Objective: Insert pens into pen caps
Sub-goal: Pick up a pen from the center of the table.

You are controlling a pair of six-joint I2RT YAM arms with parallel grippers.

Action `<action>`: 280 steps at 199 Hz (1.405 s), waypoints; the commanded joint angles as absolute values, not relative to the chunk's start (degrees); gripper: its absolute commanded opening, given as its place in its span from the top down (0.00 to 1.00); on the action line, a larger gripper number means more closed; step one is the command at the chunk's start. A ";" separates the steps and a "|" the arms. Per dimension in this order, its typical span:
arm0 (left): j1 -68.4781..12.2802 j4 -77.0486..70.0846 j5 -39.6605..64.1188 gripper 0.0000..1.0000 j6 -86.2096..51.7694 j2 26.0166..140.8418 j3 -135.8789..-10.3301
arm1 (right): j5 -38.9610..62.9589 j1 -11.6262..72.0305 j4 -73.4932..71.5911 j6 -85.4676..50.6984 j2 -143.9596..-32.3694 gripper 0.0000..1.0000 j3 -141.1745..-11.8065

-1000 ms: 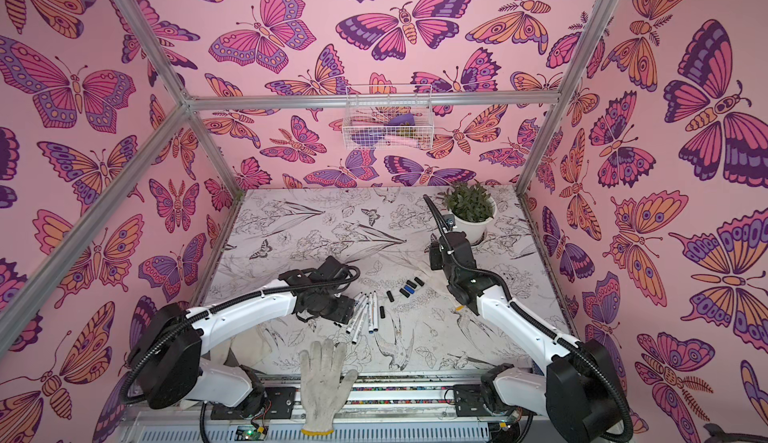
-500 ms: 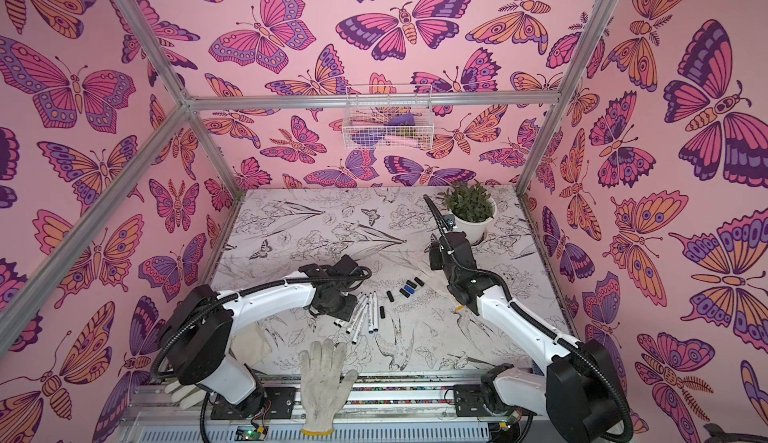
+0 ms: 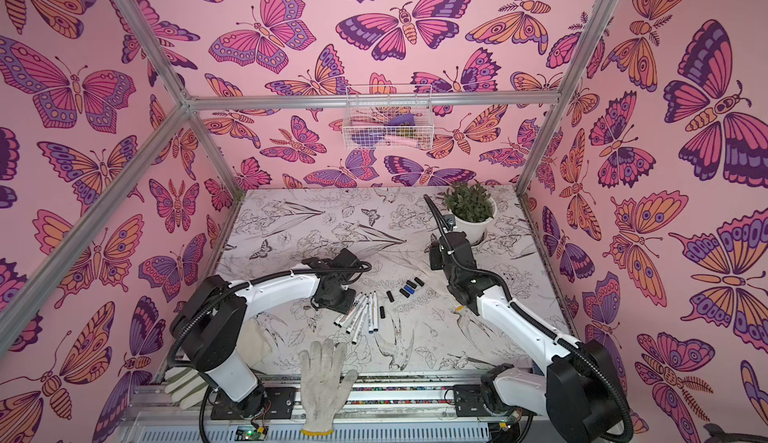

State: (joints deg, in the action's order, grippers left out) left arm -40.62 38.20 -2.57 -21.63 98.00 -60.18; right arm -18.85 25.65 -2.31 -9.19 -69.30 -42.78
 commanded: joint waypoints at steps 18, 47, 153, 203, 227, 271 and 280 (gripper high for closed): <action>-40.60 39.01 -1.53 0.52 -20.33 98.13 -60.22 | -19.67 25.75 -1.58 -9.73 -68.27 0.54 -42.71; -40.61 39.19 -1.01 0.54 -19.86 97.47 -59.29 | -19.73 25.78 -1.67 -9.92 -68.04 0.54 -42.65; -40.61 40.17 1.26 0.63 -22.24 98.49 -55.96 | -20.38 25.74 -2.02 -10.02 -67.15 0.54 -42.45; -41.22 39.57 0.34 0.85 -24.24 100.81 -55.37 | -20.51 25.75 -2.62 -10.02 -66.66 0.54 -41.94; -40.91 39.22 -1.92 0.99 -23.78 99.02 -56.68 | -19.19 25.76 -1.35 -10.29 -66.66 0.54 -43.00; -38.27 35.38 0.35 1.00 -21.44 90.71 -60.91 | -7.66 25.72 -0.72 -13.76 -66.65 0.54 -44.12; -38.06 33.17 2.73 1.00 -20.30 88.74 -61.40 | -3.09 25.75 -1.28 -15.00 -66.65 0.54 -44.12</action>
State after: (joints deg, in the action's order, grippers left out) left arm -39.07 37.65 -0.78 -22.72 94.85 -58.50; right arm -13.96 25.63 -1.89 -11.53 -67.37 -42.48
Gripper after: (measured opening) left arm 0.130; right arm 0.460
